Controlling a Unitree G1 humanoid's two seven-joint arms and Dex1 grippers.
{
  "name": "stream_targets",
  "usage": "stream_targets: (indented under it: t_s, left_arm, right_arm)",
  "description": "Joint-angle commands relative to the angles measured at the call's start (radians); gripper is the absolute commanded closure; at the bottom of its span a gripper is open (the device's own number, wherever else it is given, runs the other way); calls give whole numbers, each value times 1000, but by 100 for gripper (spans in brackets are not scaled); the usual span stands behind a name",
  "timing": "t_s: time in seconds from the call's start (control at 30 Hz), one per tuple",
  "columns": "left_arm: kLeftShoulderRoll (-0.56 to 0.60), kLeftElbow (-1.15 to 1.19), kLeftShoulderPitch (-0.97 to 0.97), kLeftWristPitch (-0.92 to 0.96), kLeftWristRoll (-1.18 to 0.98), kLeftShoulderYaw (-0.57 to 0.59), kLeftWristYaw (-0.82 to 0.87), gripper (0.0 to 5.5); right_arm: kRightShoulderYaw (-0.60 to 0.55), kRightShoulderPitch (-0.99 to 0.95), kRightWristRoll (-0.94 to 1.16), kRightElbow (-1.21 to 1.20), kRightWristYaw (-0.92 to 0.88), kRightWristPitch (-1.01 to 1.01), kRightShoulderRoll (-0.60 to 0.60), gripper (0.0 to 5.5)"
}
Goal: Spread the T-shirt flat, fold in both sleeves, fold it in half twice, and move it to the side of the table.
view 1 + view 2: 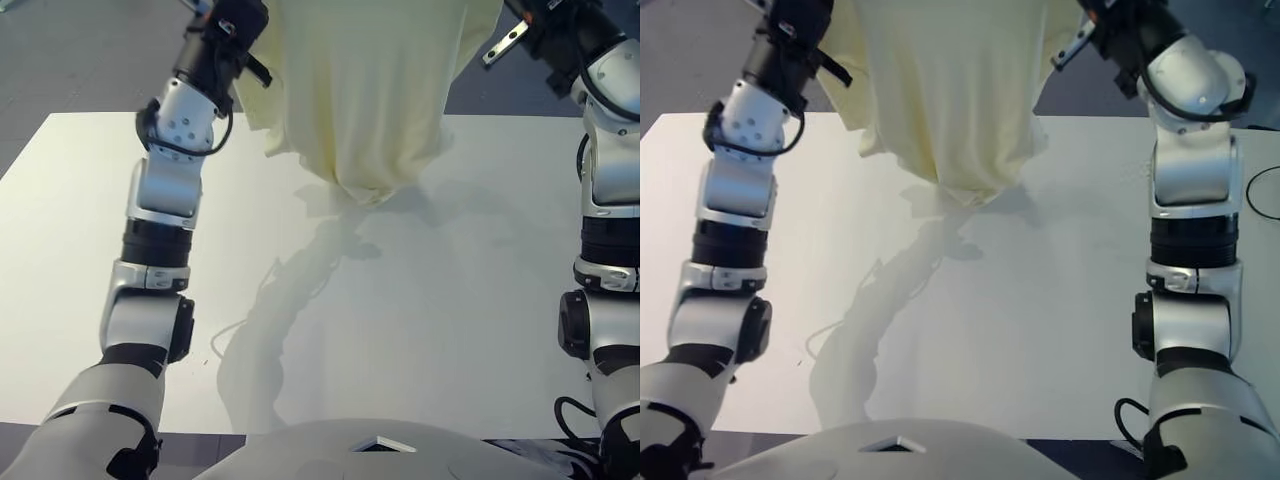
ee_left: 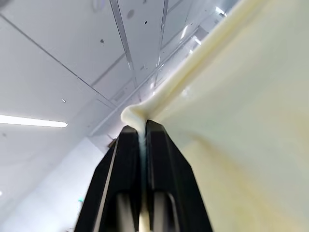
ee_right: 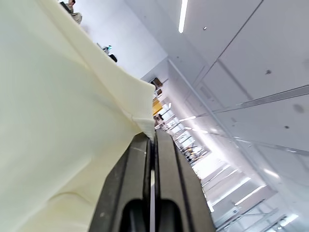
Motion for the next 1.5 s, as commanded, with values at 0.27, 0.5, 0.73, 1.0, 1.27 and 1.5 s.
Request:
stream_targets:
  t_s: [0.27, 0.5, 0.73, 1.0, 1.27, 1.5]
  left_arm:
    - [120, 227, -198, -71, 98, -56, -53, 550]
    - [167, 382, -322, -133, 151, -86, -35, 550]
    - [189, 559, -500, -192, 224, -115, 61, 550]
    - [226, 700, -623, -228, 312, -177, 140, 550]
    - [198, 788, -642, -243, 347, -232, 160, 550]
    - [134, 875, -633, -246, 356, -274, 206, 550]
  right_arm:
    - [9, -155, -89, 168, -69, -84, -21, 547]
    - [59, -282, -175, 400, -132, -193, -31, 547]
    - [90, -471, -254, 609, -246, -292, -35, 547]
    - [112, -565, -294, 702, -308, -344, -38, 547]
    - [130, -566, -303, 752, -304, -354, -21, 547]
    - [152, -556, -302, 854, -313, -376, 10, 547]
